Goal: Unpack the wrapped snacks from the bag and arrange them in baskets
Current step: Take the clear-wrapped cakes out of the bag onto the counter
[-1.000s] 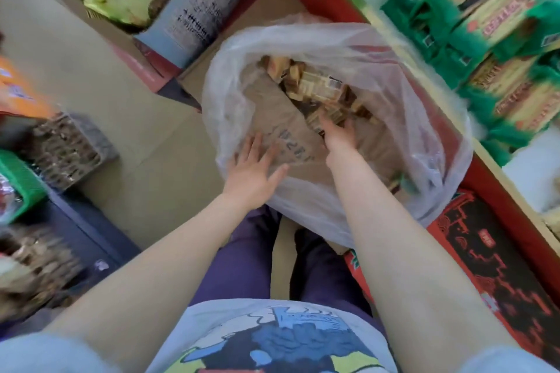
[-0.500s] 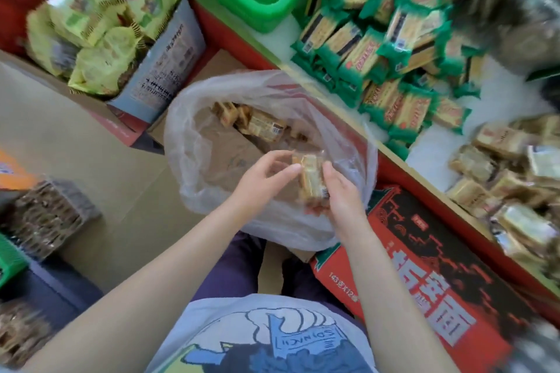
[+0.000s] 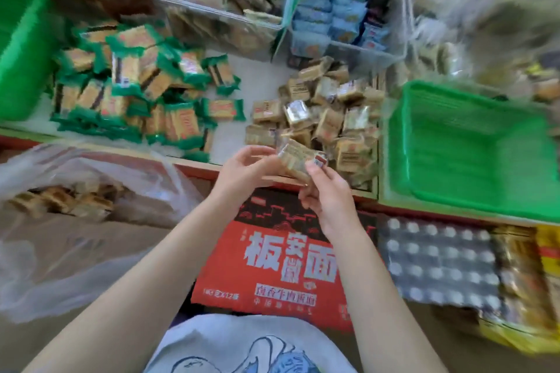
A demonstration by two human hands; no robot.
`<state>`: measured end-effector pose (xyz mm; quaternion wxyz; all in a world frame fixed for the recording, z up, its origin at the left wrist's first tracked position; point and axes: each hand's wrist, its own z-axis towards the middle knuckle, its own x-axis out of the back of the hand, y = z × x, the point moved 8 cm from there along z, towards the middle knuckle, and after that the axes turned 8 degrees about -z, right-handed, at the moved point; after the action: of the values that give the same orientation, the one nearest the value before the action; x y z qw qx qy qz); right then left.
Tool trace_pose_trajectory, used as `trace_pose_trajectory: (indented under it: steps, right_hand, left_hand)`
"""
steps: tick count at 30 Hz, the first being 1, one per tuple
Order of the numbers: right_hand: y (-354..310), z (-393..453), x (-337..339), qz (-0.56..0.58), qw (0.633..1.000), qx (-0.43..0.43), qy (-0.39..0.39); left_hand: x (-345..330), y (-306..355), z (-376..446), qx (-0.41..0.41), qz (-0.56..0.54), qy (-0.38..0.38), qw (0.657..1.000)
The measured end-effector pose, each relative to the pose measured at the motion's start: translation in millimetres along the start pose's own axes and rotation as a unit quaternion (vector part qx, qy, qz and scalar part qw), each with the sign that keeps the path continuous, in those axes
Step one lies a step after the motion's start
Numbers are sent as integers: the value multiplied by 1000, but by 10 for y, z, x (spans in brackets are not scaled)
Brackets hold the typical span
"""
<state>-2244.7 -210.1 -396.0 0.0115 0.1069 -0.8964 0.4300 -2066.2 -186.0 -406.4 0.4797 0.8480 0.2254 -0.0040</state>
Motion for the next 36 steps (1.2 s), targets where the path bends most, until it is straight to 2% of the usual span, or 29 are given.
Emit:
trace_pose_trajectory:
  steps: [2, 4, 6, 10, 13, 16, 18, 20, 22, 24, 27, 31, 34, 36]
  right_hand:
    - [-77, 232, 399, 20, 998, -5, 57]
    - [-206, 485, 660, 36, 996, -1, 85]
    - [-391, 736, 740, 58, 996, 17, 70]
    - [-530, 1048, 792, 14, 998, 4, 68]
    - [-414, 967, 876, -10, 995, -10, 95]
    - [-265, 664, 789, -10, 994, -13, 109]
    - [-185, 457, 483, -56, 996, -7, 64]
    - [-60, 306, -27, -109, 993, -9, -35]
    - [129, 212, -576, -132, 983, -32, -127]
    - [302, 145, -1114, -156, 968, -53, -187]
    - [578, 62, -1943, -200, 944, -64, -255]
    - [1078, -28, -3085, -282, 899, -99, -321]
    - [1478, 20, -3770, -323, 884, -106, -319]
    - [1666, 179, -4105, -348, 891, -87, -279]
  left_hand:
    - [-254, -64, 273, -35, 141, 10, 989]
    - [-415, -196, 537, -41, 314, 21, 948]
    - [-441, -368, 721, -8, 419, 46, 907]
    - [-428, -665, 875, 54, 441, 45, 895]
    - [-444, -669, 855, 36, 408, 34, 911]
    - [-361, -520, 692, -25, 350, 46, 935]
    - [-131, -338, 481, -103, 329, 86, 935]
    - [279, -214, 235, -170, 317, 144, 922]
    - [817, -230, 2, -186, 313, 201, 910]
    - [1401, -327, -216, -142, 313, 244, 907]
    - [2306, -669, -428, -33, 340, 273, 899]
    - [3380, -1263, -636, 121, 388, 287, 867]
    - [3893, -1552, -758, 181, 421, 276, 845]
    - [4125, -1743, -770, 209, 442, 230, 841]
